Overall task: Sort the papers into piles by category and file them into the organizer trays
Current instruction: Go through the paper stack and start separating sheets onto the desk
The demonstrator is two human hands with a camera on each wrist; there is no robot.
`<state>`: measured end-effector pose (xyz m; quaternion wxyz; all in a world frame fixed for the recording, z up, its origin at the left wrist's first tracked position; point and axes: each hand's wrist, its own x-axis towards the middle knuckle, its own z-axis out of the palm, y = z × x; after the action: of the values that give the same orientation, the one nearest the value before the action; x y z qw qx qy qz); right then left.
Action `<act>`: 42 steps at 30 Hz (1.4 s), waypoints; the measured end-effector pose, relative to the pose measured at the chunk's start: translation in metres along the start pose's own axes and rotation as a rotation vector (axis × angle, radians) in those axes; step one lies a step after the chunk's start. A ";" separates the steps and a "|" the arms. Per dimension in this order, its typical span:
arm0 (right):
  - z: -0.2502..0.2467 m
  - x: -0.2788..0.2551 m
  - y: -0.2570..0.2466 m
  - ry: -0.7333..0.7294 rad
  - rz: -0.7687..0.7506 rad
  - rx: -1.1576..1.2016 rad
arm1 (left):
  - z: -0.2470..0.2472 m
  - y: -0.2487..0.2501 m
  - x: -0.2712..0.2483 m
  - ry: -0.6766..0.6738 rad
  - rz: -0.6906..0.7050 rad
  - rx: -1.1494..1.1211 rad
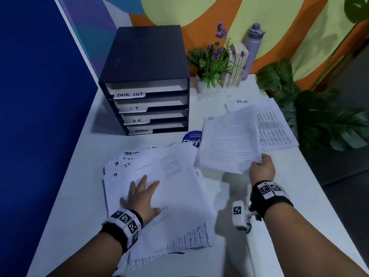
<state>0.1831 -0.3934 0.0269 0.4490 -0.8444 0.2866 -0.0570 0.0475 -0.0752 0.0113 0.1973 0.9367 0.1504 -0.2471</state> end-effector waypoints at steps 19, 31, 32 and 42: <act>0.073 0.003 -0.010 -0.513 -0.527 -0.817 | 0.007 -0.007 0.007 -0.011 -0.043 0.006; 0.070 -0.027 -0.024 -0.603 -0.536 -0.439 | 0.002 -0.034 -0.004 0.220 -0.200 -0.178; 0.065 -0.046 -0.027 -0.649 -0.493 -0.358 | 0.001 -0.039 -0.007 0.222 -0.249 -0.188; 0.054 -0.133 0.002 -0.644 -0.341 -0.417 | 0.004 -0.047 -0.025 0.123 -0.061 -0.430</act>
<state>0.0905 -0.2838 0.0145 0.3194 -0.9272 -0.0068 0.1953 0.0070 -0.0402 0.0074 0.3752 0.8814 0.2398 -0.1575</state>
